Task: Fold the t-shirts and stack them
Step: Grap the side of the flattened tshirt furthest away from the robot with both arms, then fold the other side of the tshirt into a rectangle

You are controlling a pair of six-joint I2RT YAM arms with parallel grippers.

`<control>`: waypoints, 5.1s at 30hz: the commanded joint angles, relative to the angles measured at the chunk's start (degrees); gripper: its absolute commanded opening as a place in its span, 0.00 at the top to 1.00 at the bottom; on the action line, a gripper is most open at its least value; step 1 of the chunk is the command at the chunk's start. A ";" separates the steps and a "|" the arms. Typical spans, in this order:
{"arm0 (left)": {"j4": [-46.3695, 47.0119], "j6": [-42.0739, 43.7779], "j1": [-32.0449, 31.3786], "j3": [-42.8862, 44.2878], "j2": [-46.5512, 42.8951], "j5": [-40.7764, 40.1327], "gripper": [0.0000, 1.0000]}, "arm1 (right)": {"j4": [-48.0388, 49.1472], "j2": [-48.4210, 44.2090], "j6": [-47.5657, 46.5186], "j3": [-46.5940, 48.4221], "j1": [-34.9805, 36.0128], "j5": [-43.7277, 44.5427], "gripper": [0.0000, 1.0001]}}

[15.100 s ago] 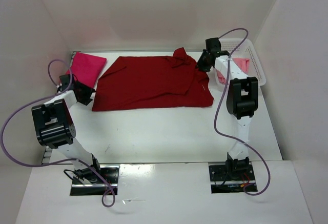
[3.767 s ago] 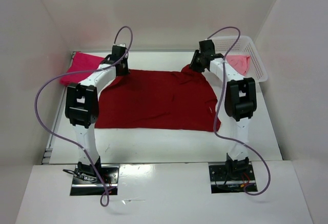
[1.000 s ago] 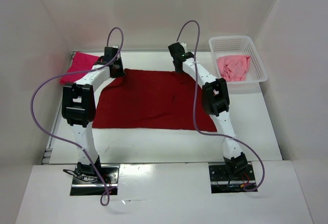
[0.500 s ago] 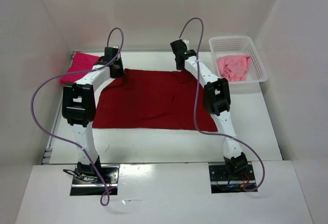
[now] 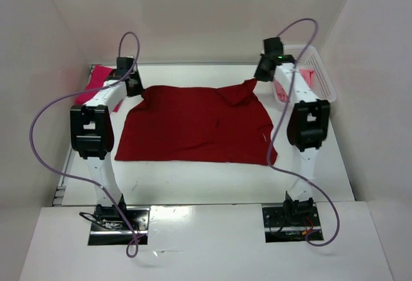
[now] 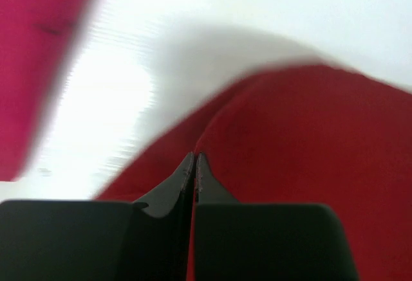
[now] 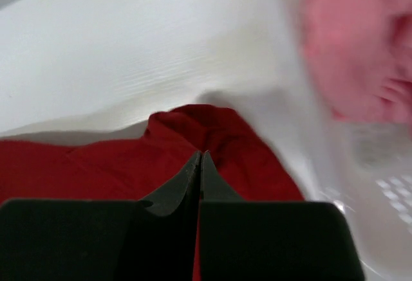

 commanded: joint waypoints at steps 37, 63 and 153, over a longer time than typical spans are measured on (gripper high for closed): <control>0.82 -3.57 7.98 -23.08 -22.71 -0.86 1.00 | -1.20 -58.14 12.04 -63.24 -13.80 -31.69 1.00; 1.86 -11.57 12.03 -33.62 -33.52 7.72 0.66 | -7.36 -62.10 8.18 -59.20 -8.81 -15.76 0.84; 5.91 -10.96 -0.10 -32.84 -30.89 12.66 0.71 | 4.15 -33.79 0.27 -45.67 6.61 -22.36 0.69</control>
